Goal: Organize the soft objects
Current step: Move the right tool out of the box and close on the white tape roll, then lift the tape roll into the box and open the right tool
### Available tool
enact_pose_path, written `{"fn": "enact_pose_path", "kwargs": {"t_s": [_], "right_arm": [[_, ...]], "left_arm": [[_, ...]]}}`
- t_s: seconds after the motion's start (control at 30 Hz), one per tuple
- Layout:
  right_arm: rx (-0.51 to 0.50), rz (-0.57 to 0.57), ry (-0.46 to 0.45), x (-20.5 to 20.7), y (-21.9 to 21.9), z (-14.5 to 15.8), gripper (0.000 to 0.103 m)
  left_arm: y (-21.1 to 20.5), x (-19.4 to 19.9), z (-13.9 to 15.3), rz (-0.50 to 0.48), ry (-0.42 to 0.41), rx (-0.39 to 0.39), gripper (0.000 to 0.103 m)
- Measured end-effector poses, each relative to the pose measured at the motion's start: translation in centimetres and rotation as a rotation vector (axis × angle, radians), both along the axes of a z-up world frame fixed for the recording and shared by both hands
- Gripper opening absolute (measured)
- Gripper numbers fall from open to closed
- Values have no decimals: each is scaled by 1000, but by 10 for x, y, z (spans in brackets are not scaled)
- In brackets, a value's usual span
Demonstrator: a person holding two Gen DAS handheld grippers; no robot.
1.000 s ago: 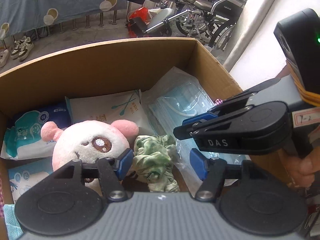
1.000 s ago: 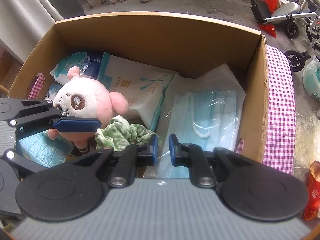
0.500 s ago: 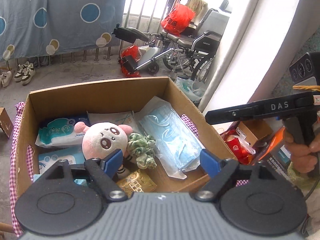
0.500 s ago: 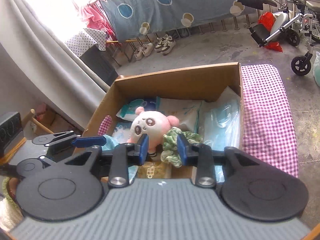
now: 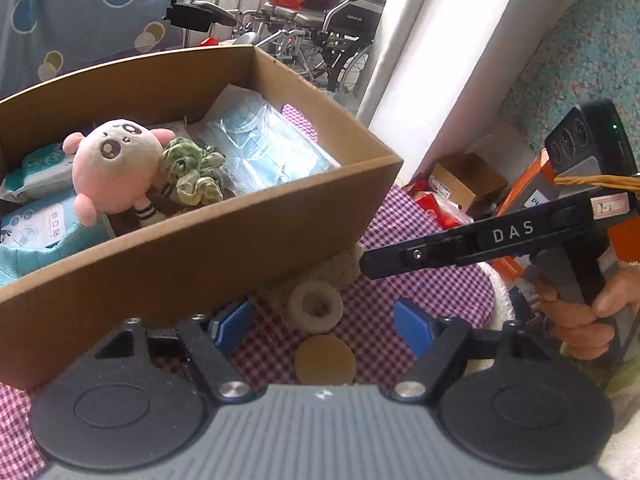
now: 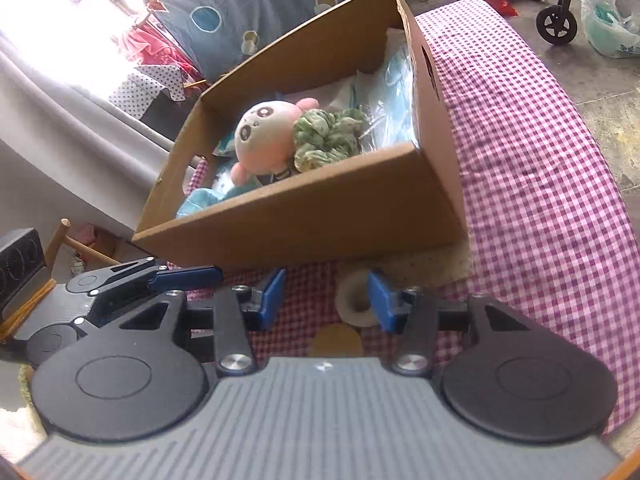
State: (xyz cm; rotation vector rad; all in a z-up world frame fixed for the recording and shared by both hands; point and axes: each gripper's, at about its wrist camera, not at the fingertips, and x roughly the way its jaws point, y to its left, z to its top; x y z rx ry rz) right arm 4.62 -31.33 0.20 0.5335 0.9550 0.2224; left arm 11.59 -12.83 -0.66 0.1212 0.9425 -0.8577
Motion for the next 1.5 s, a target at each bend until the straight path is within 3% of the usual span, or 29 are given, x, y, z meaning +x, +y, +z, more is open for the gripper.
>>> {"fn": "enact_pose_path", "kwargs": {"t_s": [0.13, 0.3, 0.5, 0.73, 0.93, 0.97, 1.17, 1.37, 1.5], "right_arm": [[-130, 3, 40, 9, 16, -30, 36], [-186, 44, 52, 22, 24, -43, 29], [-226, 89, 71, 35, 30, -54, 21], [-226, 101, 56, 35, 34, -55, 14], [-244, 94, -24, 10, 43, -16, 14], [-248, 93, -44, 5, 45, -7, 14], [-278, 103, -217, -11, 57, 56, 13], [-296, 146, -310, 23, 58, 96, 13], [-295, 199, -240, 72, 54, 101, 13]], "left_arm": [[-29, 4, -37, -21, -5, 91, 63], [-46, 12, -61, -45, 40, 117, 59], [-60, 13, -73, -53, 11, 176, 47], [-59, 7, -71, -50, -22, 177, 45], [-44, -13, -39, -56, -81, 121, 43], [-39, -19, -27, -54, -110, 105, 38], [-14, -33, 37, -17, -253, 22, 37], [-9, -8, 75, 33, -321, -22, 37], [-12, 28, 81, 66, -279, -16, 36]]}}
